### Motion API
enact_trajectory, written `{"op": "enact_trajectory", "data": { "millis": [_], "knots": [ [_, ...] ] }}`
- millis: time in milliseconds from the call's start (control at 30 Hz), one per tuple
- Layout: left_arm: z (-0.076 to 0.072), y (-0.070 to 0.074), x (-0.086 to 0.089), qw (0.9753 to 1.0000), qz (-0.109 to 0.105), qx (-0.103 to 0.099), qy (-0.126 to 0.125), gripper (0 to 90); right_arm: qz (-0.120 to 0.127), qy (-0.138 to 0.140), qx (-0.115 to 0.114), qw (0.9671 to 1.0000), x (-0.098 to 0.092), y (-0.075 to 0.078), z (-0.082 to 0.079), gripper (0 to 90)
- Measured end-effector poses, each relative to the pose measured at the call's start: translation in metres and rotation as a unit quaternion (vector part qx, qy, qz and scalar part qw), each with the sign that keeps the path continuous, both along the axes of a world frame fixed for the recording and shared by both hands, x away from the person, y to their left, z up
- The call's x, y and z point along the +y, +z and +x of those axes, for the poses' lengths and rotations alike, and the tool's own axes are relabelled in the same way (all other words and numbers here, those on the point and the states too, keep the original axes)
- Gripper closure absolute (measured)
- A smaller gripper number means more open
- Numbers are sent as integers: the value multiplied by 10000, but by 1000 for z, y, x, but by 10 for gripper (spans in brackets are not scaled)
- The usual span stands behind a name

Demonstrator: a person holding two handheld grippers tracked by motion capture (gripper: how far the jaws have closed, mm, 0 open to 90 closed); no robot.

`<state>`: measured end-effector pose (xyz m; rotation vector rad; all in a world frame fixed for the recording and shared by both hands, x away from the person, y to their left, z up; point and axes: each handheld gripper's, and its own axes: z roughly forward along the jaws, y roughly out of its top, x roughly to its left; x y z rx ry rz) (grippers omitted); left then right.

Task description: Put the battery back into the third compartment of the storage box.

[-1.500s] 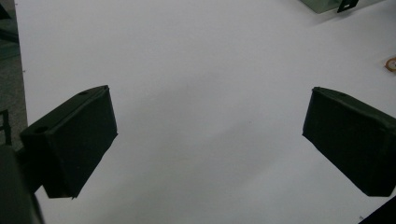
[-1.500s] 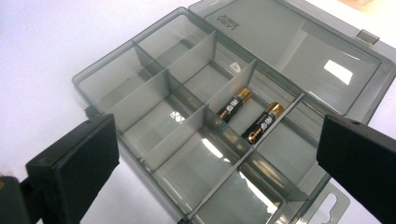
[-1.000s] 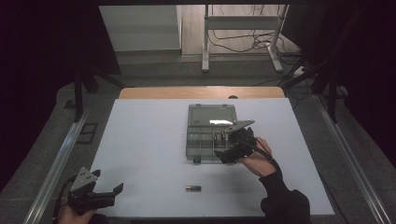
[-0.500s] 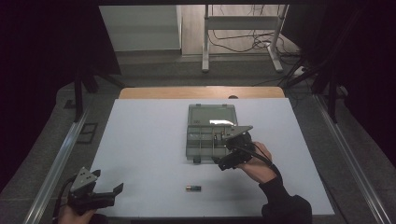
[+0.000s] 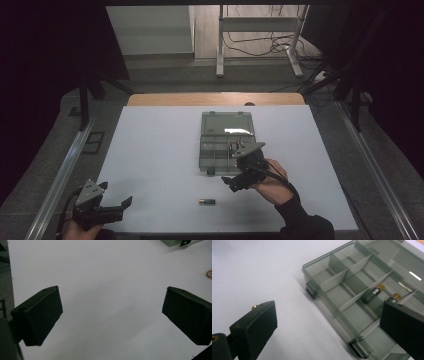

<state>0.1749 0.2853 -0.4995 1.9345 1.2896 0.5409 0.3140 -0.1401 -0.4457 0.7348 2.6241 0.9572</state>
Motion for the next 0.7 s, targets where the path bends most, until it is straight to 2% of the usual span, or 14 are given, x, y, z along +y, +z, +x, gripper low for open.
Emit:
{"op": "enact_trajectory", "data": {
  "millis": [233, 367, 500, 700],
  "knots": [
    [0, 0, 0, 10000, -2, -3, 4, 34, -84, 14, 185, 9998, 6, -6, -8, 10],
    [0, 0, 0, 10000, 4, -5, 3, 34, -200, 178, 475, 9985, 12, -15, -14, 2],
    [0, 0, 0, 10000, 13, -4, 0, 34, -346, 223, 608, 9973, 19, -23, -18, 3],
    [0, 0, 0, 10000, 11, -1, 1, 34, -478, 421, 681, 9956, 32, -31, -25, 94]
  ]
}}
